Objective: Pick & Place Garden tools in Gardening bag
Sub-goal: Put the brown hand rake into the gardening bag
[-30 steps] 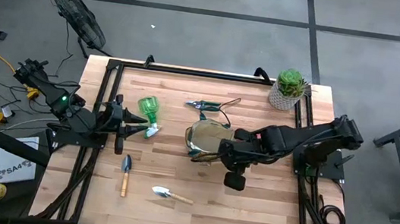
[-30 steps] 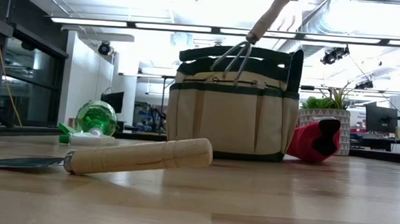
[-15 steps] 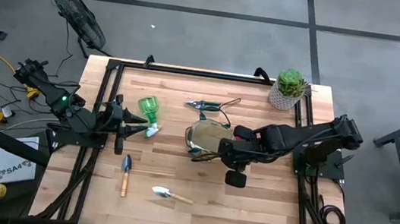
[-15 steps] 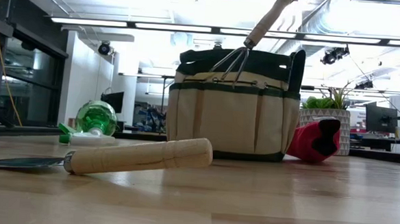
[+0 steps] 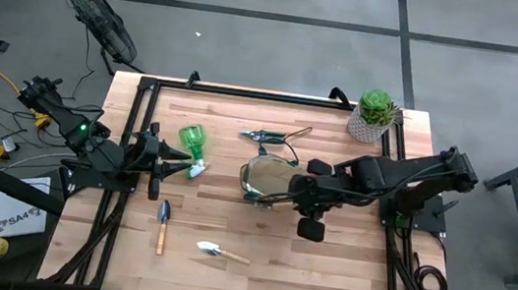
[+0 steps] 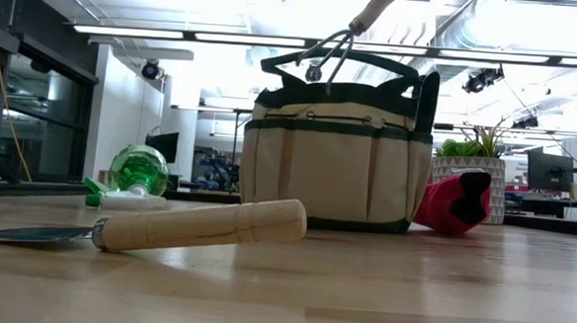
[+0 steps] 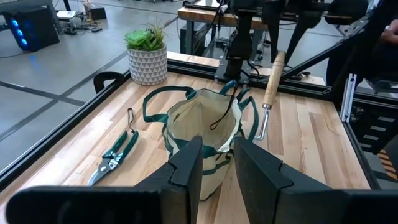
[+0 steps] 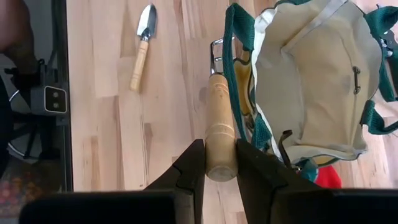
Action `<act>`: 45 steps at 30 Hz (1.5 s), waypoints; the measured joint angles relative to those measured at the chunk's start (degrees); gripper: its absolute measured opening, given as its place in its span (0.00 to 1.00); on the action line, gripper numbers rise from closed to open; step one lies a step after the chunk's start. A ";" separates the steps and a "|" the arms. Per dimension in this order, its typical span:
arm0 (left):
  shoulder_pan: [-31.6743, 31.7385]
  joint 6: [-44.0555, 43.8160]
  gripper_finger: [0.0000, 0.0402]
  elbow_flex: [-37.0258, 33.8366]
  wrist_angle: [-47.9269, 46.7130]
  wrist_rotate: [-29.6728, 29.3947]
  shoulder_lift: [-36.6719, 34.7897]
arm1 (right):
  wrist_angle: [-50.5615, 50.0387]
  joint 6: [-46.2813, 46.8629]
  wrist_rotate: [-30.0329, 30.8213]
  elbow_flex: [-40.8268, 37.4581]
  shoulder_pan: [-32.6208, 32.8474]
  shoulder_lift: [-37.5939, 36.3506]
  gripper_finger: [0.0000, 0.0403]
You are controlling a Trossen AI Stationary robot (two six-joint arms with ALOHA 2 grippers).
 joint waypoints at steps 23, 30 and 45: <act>0.00 -0.37 0.22 0.00 -0.02 0.42 0.00 | -0.63 -9.09 2.43 -0.31 1.14 0.76 0.15; 0.00 -0.37 0.22 0.00 -0.02 0.42 -0.02 | -0.89 -12.13 0.82 -0.31 3.66 0.83 0.15; 0.00 -0.39 0.22 0.00 0.00 0.44 0.00 | -2.30 -13.64 4.62 -0.35 2.46 3.02 0.15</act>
